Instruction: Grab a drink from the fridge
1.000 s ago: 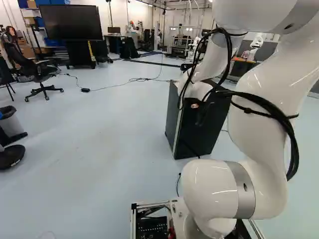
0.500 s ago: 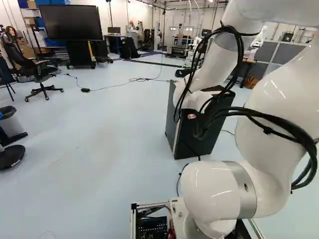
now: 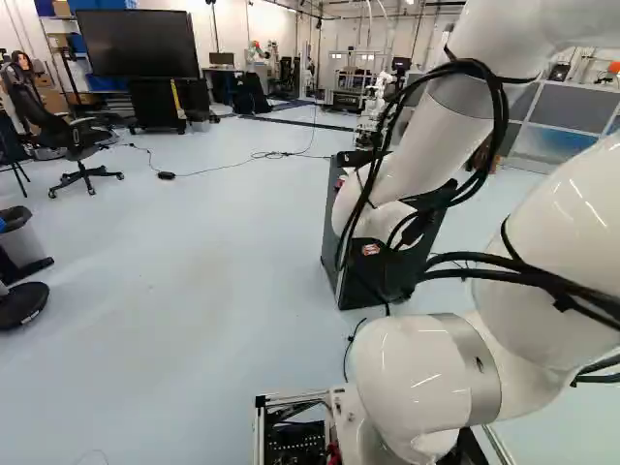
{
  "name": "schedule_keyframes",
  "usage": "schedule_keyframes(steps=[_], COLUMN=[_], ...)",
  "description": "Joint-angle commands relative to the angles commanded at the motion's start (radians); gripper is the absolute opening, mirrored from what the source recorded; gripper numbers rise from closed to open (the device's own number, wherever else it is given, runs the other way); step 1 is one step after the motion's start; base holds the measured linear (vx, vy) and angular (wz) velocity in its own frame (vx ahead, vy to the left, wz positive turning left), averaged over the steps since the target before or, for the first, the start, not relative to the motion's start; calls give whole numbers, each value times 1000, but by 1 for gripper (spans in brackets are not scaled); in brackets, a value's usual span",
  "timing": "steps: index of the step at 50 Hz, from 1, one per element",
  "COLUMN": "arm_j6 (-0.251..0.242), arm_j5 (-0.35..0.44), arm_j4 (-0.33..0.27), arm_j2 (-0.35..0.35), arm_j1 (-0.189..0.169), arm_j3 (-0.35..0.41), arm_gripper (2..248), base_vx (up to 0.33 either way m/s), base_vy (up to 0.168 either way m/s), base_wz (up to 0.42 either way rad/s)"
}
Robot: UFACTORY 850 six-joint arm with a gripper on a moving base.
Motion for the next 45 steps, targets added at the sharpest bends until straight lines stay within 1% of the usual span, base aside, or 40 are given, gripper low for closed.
schedule_keyframes(steps=[23,45], arm_j6=[0,0], arm_j5=[5,7], arm_j4=[14,19], arm_j2=[78,107], arm_j1=[34,47], arm_j3=[98,135], arm_gripper=[93,93], base_vx=[0,0], base_vy=[0,0], base_wz=[0,0])
